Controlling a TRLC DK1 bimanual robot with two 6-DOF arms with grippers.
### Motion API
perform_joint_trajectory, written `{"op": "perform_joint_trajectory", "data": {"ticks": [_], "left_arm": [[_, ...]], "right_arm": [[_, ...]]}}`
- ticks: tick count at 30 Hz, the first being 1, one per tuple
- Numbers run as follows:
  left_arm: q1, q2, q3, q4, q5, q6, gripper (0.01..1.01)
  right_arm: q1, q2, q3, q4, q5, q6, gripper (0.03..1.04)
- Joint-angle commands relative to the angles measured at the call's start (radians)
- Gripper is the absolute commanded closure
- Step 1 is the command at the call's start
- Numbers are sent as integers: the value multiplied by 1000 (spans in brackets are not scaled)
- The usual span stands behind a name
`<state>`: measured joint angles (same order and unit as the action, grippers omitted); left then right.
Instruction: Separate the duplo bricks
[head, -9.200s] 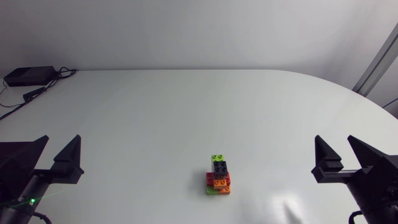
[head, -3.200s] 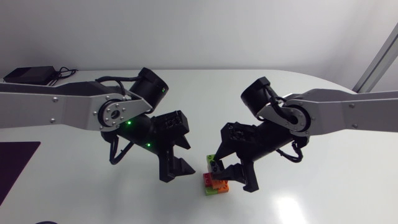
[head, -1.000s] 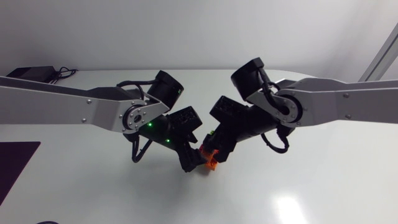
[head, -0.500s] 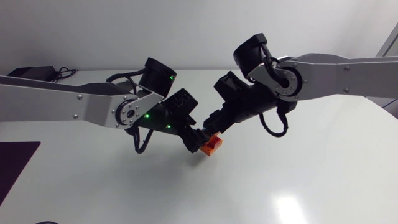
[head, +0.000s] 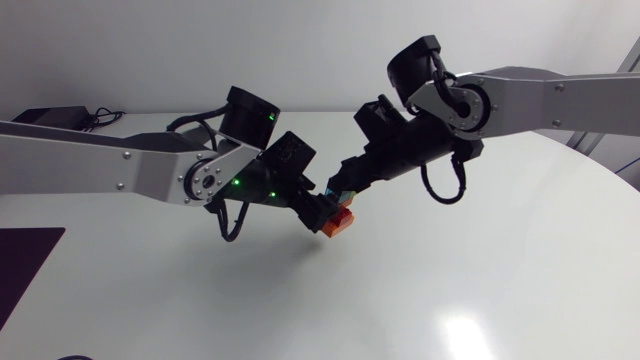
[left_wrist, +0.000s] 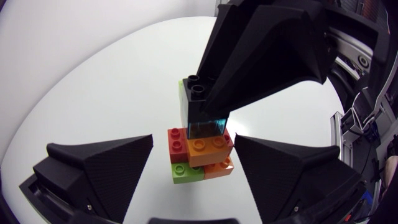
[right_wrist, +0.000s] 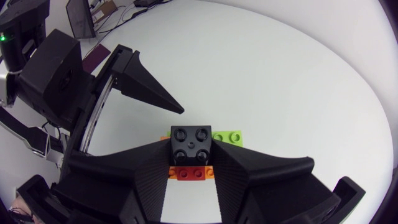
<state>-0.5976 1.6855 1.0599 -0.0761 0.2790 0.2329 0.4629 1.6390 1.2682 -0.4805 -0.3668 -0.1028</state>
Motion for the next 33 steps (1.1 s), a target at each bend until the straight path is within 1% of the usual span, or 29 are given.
{"op": "perform_joint_trajectory", "data": {"ticks": [1,7,13,18,24,26,29,31,33], "left_arm": [[-8,-18,-28,29,-6,-35,120],[-22,-26,-37,67,-37,-61,121],[-36,-23,-44,98,-75,-79,121],[-39,-21,-52,119,-90,-84,121],[-53,-18,-60,160,-139,-92,134],[-56,-17,-61,171,-144,-95,187],[-57,-10,-61,180,-147,-101,318],[-57,-7,-63,185,-149,-103,425],[-60,-6,-63,191,-161,-103,477]], "right_arm": [[-6,28,37,-20,-14,38,826],[-10,31,48,-32,-20,63,823],[-30,33,66,-32,-50,107,820],[-38,41,79,-41,-75,121,820],[-41,42,79,-43,-96,132,820],[-41,42,80,-43,-100,133,820],[-49,39,82,-43,-110,138,820],[-53,36,83,-43,-116,141,820],[-58,33,85,-43,-121,143,820]]}}
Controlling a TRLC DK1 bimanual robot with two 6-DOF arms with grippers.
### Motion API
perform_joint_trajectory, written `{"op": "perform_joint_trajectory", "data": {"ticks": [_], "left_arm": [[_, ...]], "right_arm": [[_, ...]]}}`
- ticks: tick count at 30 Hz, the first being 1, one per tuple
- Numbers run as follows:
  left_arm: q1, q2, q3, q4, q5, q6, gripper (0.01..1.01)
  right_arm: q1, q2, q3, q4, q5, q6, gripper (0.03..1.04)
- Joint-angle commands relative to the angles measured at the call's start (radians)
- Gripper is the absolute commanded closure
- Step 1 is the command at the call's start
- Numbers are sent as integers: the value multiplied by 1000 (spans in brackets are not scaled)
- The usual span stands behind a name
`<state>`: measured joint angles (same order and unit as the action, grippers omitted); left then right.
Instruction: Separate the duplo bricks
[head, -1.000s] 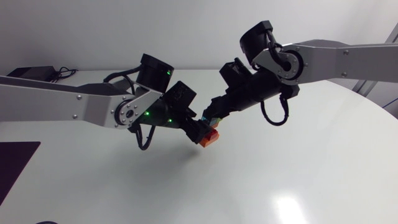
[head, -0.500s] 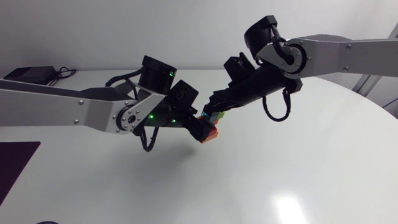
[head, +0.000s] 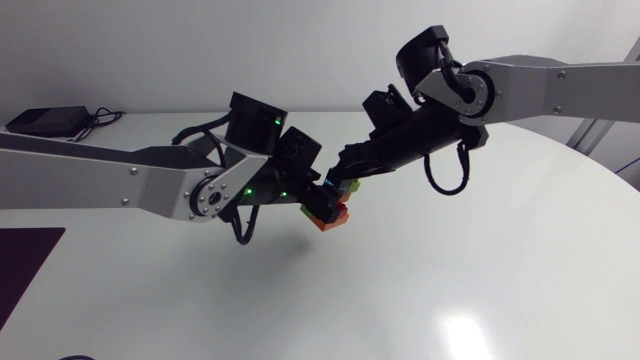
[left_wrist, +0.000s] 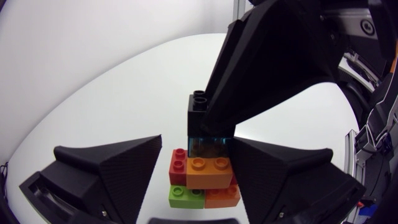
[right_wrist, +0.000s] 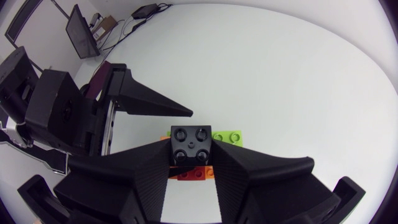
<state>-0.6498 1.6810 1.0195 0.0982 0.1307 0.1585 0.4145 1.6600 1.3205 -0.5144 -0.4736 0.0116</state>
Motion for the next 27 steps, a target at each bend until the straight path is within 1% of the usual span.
{"op": "perform_joint_trajectory", "data": {"ticks": [1,15,19,25,27], "left_arm": [[-10,0,-22,18,-13,-28,480],[-42,8,-38,29,-20,-11,598],[-57,5,-55,63,-52,-1,605],[-65,-10,-58,72,-77,4,611],[-70,-14,-59,72,-89,4,641]], "right_arm": [[-11,11,32,-9,-16,30,820],[-28,-3,26,-7,-57,42,820],[-34,-5,22,-7,-68,42,820],[-33,-5,13,-6,-72,42,820],[-33,-5,13,-6,-72,41,820]]}}
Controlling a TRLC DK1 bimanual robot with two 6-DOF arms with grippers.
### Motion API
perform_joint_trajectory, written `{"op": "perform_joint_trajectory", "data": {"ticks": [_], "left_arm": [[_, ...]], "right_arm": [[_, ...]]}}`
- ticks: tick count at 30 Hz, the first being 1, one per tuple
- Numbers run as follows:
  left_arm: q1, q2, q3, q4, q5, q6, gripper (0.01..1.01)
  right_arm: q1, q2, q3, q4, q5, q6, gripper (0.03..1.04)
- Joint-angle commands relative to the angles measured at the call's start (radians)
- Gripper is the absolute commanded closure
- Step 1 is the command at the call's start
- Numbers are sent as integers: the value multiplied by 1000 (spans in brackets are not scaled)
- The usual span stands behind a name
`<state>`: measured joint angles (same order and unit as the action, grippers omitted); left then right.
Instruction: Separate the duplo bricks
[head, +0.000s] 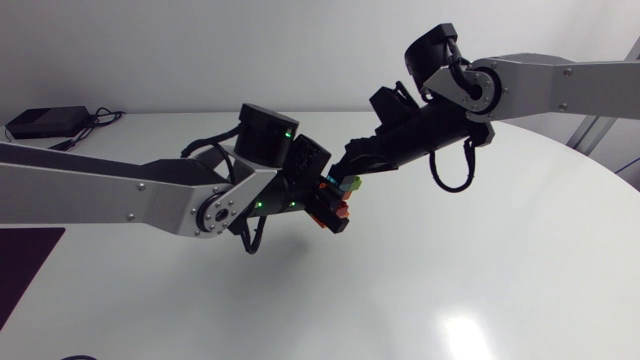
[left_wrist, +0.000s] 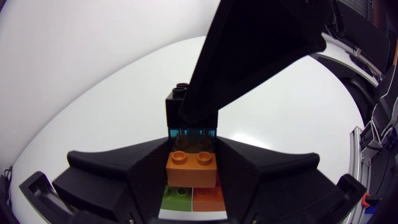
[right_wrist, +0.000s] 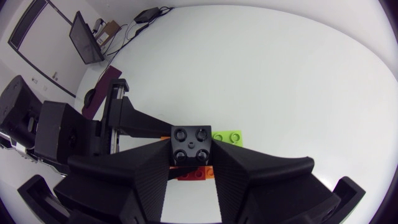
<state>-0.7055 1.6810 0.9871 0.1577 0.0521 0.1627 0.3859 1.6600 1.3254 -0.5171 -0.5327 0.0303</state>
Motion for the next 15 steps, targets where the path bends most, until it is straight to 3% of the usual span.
{"op": "perform_joint_trajectory", "data": {"ticks": [1,15], "left_arm": [[-15,-14,-25,13,-15,-2,654],[-60,-15,-56,48,-49,69,685]], "right_arm": [[-4,-5,6,-3,-13,22,820],[-22,-2,12,-11,-70,25,821]]}}
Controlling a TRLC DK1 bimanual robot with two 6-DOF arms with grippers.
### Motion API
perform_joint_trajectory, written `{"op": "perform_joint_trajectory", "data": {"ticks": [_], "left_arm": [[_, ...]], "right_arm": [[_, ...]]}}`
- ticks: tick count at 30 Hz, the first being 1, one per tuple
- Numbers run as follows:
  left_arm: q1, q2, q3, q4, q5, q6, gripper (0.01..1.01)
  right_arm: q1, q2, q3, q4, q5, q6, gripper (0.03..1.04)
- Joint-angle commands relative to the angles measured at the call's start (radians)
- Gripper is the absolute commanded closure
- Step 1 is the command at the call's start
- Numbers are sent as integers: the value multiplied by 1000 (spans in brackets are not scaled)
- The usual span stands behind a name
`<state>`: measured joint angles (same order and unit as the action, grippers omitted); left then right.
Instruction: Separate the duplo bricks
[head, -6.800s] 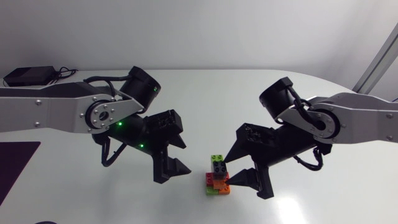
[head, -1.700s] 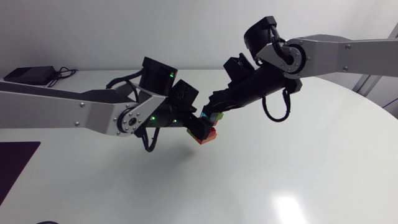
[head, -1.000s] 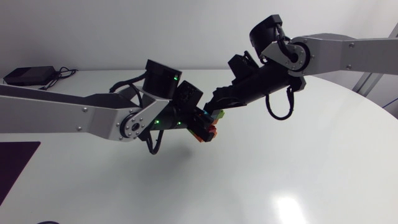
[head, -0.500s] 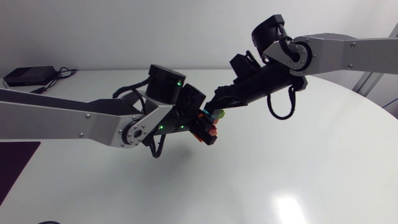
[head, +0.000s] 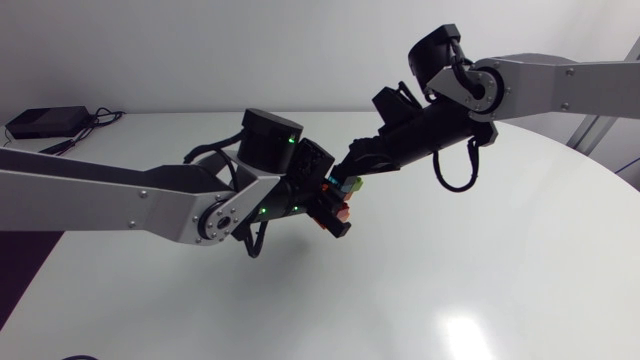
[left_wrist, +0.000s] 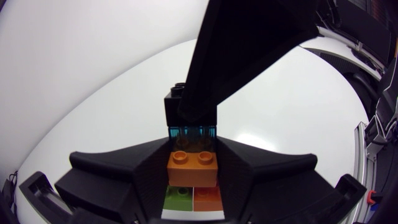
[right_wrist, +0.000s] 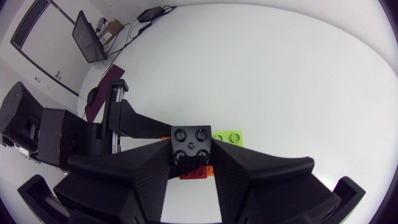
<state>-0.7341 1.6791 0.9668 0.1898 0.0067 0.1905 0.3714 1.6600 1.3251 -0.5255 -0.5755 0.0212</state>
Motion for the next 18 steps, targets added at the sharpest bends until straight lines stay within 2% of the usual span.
{"op": "perform_joint_trajectory", "data": {"ticks": [1,6,10,15,18], "left_arm": [[-34,-15,-37,19,-7,46,685],[-42,-25,-48,19,-7,59,685],[-33,-42,-56,16,-7,64,685],[-4,-96,-59,-26,4,67,684],[38,-147,-51,-85,68,73,684]], "right_arm": [[-12,3,14,-4,-40,36,821],[-71,44,46,-47,-149,42,821],[-100,26,48,-50,-147,25,821],[-140,-36,-9,12,2,-66,821],[-183,-49,-93,76,42,-165,821]]}}
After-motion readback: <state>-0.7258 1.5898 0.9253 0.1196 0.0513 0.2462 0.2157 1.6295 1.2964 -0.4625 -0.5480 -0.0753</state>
